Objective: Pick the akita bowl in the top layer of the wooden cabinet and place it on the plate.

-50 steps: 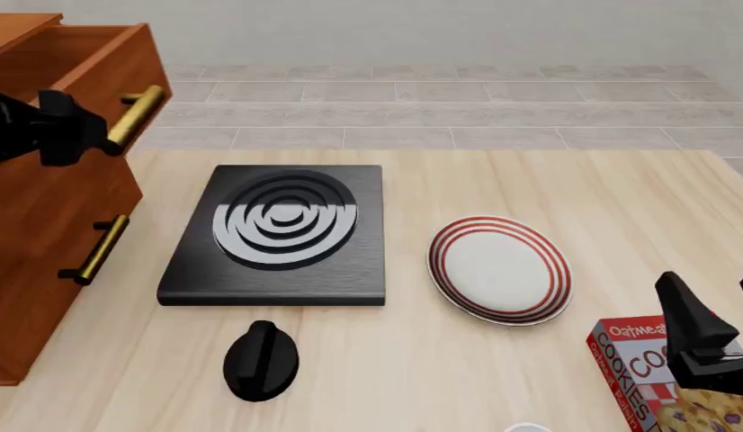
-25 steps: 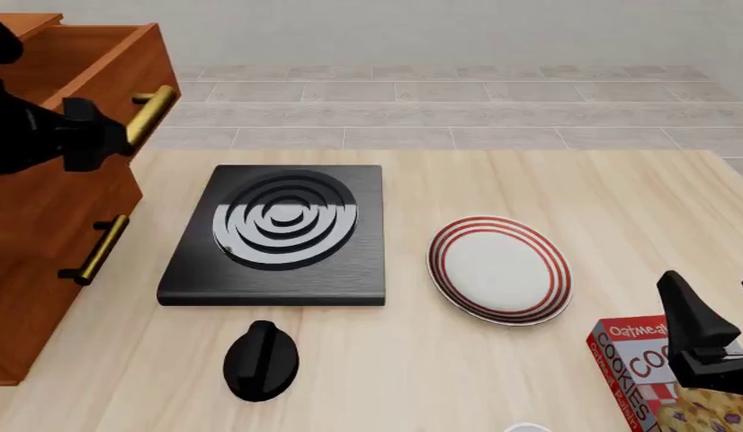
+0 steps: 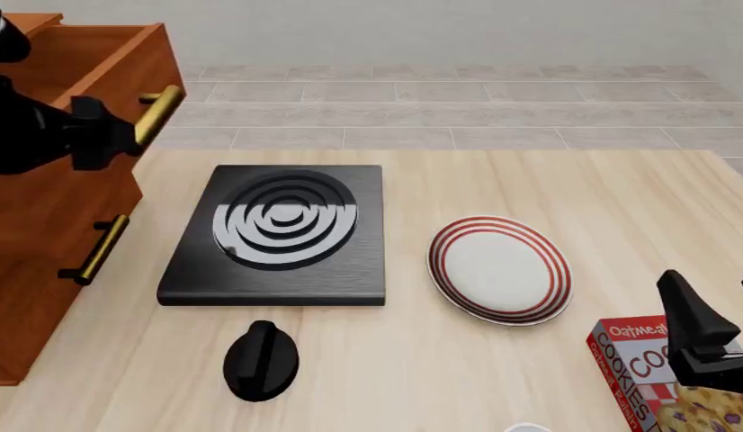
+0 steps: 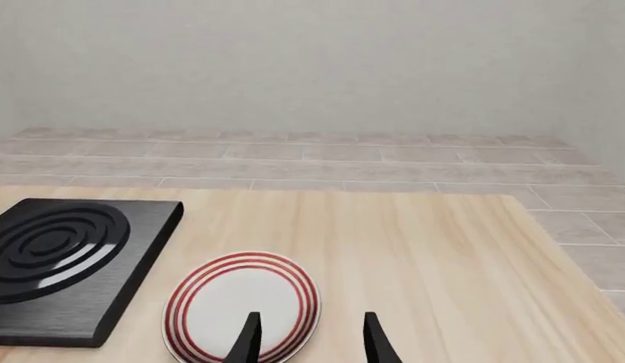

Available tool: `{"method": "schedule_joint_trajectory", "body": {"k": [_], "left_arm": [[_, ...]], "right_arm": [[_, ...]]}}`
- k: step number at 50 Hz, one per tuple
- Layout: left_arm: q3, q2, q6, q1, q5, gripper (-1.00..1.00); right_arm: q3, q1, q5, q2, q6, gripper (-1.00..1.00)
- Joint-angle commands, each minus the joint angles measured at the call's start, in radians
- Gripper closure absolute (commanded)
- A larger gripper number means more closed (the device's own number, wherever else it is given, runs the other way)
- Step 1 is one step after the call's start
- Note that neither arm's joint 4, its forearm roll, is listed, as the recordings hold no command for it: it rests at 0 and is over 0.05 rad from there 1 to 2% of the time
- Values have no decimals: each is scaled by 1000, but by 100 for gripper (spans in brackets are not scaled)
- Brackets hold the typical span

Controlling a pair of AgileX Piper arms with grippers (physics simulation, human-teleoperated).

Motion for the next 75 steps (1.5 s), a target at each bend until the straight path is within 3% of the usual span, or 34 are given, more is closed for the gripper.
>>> {"method": "schedule_joint_trajectory", "body": {"k": [1, 49, 67, 75], "left_arm": [[112, 176, 136, -82, -22, -100], [43, 235, 107, -232, -23, -100], [24, 239, 97, -264, -15, -100], [-28, 226, 110, -244, 21, -100]], "right_arm": [[0, -1, 3, -4, 1, -100], [1, -1, -3, 3, 2, -100], [0, -2, -5, 5, 2, -100], [0, -3, -1, -1, 1, -100]]}}
